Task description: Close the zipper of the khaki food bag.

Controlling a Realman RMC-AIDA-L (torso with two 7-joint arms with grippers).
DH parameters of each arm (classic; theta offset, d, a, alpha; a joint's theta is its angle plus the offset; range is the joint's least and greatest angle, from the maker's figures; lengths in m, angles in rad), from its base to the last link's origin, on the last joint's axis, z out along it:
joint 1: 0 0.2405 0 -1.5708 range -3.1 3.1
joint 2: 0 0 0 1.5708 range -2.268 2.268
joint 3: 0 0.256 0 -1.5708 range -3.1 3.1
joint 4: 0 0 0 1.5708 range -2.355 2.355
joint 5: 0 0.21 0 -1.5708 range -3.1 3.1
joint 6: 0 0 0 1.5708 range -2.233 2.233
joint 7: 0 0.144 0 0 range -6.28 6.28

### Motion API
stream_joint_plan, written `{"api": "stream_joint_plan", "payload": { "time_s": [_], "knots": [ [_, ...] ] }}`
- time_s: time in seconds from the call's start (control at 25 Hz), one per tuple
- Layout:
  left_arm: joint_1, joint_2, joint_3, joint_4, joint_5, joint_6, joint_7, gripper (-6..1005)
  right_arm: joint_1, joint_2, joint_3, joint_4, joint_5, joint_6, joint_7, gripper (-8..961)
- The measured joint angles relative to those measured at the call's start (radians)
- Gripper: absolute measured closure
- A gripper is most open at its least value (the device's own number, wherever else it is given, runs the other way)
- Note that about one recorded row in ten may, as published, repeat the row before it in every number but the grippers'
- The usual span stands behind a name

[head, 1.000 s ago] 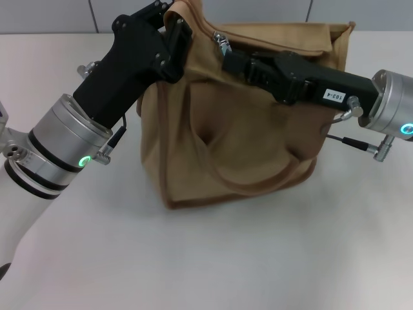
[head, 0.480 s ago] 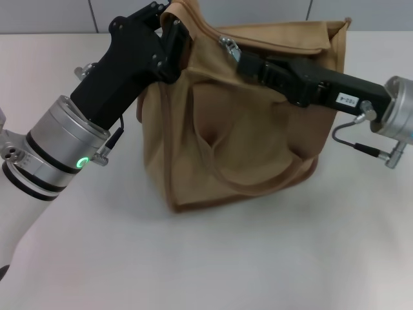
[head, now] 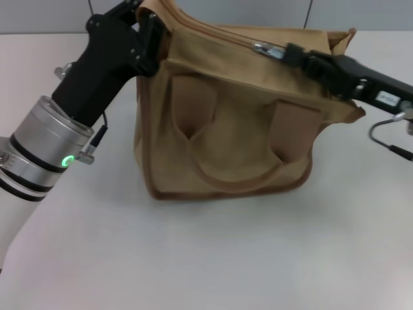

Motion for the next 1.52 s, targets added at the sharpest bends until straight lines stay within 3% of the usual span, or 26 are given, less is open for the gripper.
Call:
{"api": "stream_joint_plan", "payload": {
  "time_s": [0.24, 0.72, 0.96, 1.12, 1.16, 1.2, 1.32, 1.4, 1.52],
  "knots": [
    [0.026, 0.003, -0.039, 0.019, -0.001, 0.007, -0.007, 877, -0.067, -0.017, 0.080, -0.001, -0.001, -0.006, 0.000, 952],
    [0.046, 0.002, -0.044, 0.030, 0.001, -0.004, -0.006, 875, -0.111, -0.016, 0.119, 0.000, 0.005, -0.044, -0.052, 953],
    [0.071, 0.005, -0.040, 0.072, 0.042, -0.022, -0.013, 874, -0.134, 0.002, 0.143, 0.004, 0.006, -0.095, -0.155, 800],
    [0.104, 0.006, -0.044, 0.086, 0.044, -0.024, -0.022, 873, -0.143, 0.008, 0.144, 0.008, 0.006, -0.124, -0.194, 616],
    [0.140, 0.007, -0.053, 0.097, 0.039, -0.019, -0.025, 873, -0.154, 0.012, 0.147, 0.010, 0.008, -0.161, -0.228, 570],
    [0.181, 0.008, -0.059, 0.119, 0.038, -0.018, -0.039, 836, -0.159, 0.013, 0.150, 0.011, 0.009, -0.180, -0.247, 547],
    [0.205, 0.008, -0.060, 0.137, 0.038, -0.018, -0.052, 724, -0.168, 0.013, 0.153, 0.017, 0.011, -0.216, -0.282, 480],
    [0.319, 0.010, -0.062, 0.204, 0.037, -0.015, -0.084, 650, -0.178, 0.014, 0.154, 0.031, 0.014, -0.267, -0.350, 434],
    [0.378, 0.014, -0.062, 0.241, 0.037, 0.003, -0.088, 532, -0.179, 0.014, 0.147, 0.040, 0.010, -0.295, -0.399, 367]
  ]
}}
